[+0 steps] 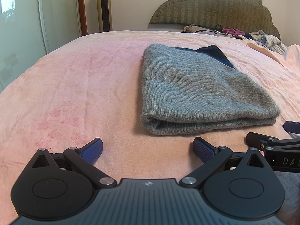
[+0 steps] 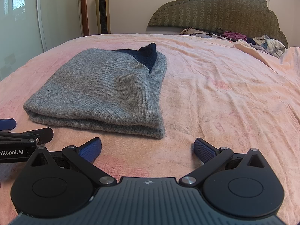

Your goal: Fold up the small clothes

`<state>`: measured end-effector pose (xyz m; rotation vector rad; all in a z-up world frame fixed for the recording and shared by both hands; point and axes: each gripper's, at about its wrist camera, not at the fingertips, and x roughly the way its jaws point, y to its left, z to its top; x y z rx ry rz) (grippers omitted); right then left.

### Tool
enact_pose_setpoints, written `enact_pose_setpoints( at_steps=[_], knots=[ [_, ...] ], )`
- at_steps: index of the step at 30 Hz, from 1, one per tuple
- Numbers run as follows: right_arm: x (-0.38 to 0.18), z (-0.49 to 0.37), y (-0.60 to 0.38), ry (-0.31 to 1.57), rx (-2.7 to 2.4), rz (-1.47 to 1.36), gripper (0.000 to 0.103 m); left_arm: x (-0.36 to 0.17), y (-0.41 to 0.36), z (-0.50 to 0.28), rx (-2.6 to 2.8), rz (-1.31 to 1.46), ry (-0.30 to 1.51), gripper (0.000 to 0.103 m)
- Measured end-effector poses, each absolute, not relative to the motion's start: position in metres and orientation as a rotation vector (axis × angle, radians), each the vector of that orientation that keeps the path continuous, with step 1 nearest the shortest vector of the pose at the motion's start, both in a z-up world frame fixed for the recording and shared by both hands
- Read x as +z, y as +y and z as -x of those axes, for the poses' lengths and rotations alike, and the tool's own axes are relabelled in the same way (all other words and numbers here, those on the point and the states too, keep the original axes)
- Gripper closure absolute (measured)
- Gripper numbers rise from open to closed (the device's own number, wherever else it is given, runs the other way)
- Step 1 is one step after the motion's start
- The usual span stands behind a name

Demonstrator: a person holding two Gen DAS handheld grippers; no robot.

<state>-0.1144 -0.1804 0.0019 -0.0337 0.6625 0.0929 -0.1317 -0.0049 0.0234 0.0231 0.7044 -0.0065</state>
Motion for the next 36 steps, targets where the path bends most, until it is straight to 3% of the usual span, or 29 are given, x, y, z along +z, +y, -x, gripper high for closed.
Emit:
enact_pose_setpoints(
  at_steps=[36],
  knots=[
    [0.0016,0.1149,-0.18,0.663,0.093,0.03,0.0,0.0245,-0.0051,0.1322,-0.015,-0.021,0.718,0.0]
  ],
)
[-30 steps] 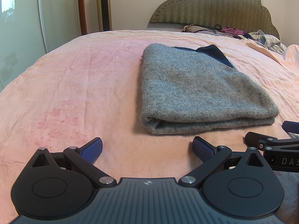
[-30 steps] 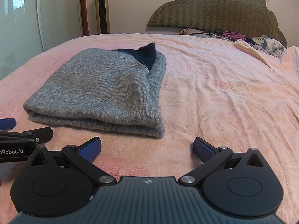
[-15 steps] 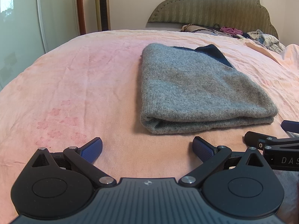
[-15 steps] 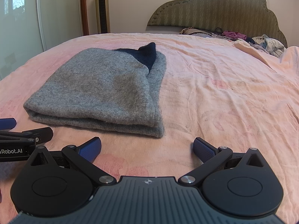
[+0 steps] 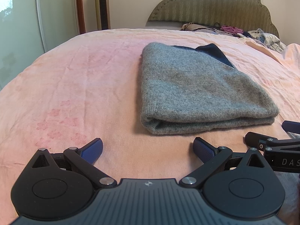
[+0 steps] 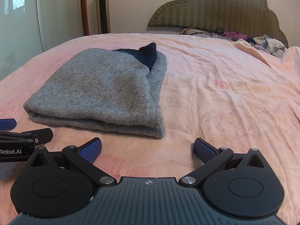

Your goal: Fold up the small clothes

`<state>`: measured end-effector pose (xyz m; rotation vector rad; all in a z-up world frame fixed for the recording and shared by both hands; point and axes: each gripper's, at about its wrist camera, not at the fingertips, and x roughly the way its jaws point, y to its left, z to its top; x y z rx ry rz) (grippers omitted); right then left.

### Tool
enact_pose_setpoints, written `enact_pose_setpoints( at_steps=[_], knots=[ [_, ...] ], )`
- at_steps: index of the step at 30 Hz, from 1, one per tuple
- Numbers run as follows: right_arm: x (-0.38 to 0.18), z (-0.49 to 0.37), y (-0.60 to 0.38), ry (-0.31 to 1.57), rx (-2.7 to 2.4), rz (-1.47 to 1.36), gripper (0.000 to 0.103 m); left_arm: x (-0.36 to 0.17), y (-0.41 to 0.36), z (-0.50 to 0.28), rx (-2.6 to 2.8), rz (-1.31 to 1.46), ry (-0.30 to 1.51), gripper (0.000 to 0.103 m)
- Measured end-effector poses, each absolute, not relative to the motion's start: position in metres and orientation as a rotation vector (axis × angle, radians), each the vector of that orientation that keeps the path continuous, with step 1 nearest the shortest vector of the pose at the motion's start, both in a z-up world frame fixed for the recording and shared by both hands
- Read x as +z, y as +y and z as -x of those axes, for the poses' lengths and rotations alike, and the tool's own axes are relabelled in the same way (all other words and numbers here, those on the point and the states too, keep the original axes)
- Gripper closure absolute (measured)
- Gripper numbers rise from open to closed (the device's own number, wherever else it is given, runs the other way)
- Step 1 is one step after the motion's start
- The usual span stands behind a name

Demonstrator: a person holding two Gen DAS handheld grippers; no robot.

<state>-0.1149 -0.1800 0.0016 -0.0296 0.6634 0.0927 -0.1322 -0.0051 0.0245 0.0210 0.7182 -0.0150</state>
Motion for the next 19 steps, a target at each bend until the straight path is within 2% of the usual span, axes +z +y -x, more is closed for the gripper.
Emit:
enact_pose_setpoints(
  at_steps=[10,19],
  knots=[
    [0.002,0.116,-0.181,0.662,0.091,0.026,0.0,0.03,-0.003,0.135,0.025,0.01,0.711,0.001],
    [0.013,0.114,-0.193,0.666,0.096,-0.042,0.0,0.058,0.009,0.139,-0.062,-0.038,0.668,0.0]
  ],
)
